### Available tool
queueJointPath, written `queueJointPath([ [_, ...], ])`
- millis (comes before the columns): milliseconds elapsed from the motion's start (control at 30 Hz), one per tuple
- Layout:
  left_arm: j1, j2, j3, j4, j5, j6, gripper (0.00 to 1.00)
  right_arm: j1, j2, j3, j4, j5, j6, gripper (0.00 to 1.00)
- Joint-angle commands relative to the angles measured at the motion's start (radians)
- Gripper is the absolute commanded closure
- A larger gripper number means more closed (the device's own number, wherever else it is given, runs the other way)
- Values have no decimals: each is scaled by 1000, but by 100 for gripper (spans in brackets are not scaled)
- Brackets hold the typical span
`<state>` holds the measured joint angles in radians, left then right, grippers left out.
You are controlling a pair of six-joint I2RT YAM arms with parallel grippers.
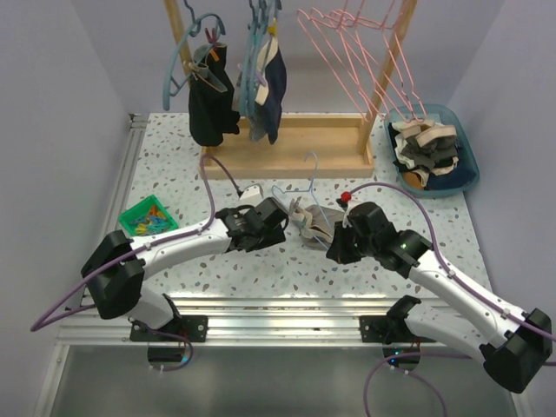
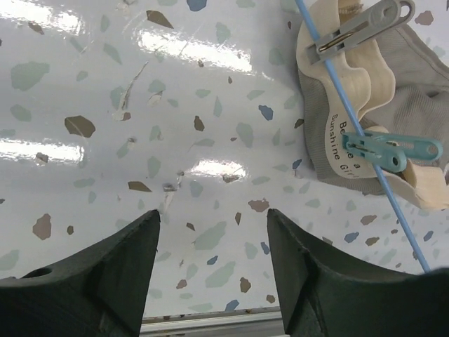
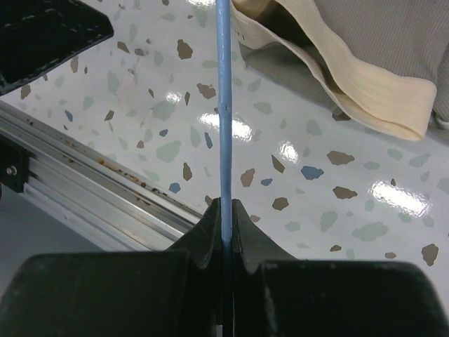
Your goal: Remove the underwear clipped to the hanger
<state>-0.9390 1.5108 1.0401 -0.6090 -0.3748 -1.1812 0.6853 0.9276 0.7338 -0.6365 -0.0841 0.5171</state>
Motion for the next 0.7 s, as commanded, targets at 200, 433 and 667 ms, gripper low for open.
queueJointPath([
  [200, -3, -61, 65, 181, 22, -70, 10, 0, -16, 18, -2, 29, 15, 100],
  [433, -3, 129, 239, 95, 22, -51, 8, 0, -19, 39, -9, 40, 12, 100],
  [667, -1, 183, 247, 98, 22, -63, 9, 0, -41, 38, -9, 43, 18, 100],
])
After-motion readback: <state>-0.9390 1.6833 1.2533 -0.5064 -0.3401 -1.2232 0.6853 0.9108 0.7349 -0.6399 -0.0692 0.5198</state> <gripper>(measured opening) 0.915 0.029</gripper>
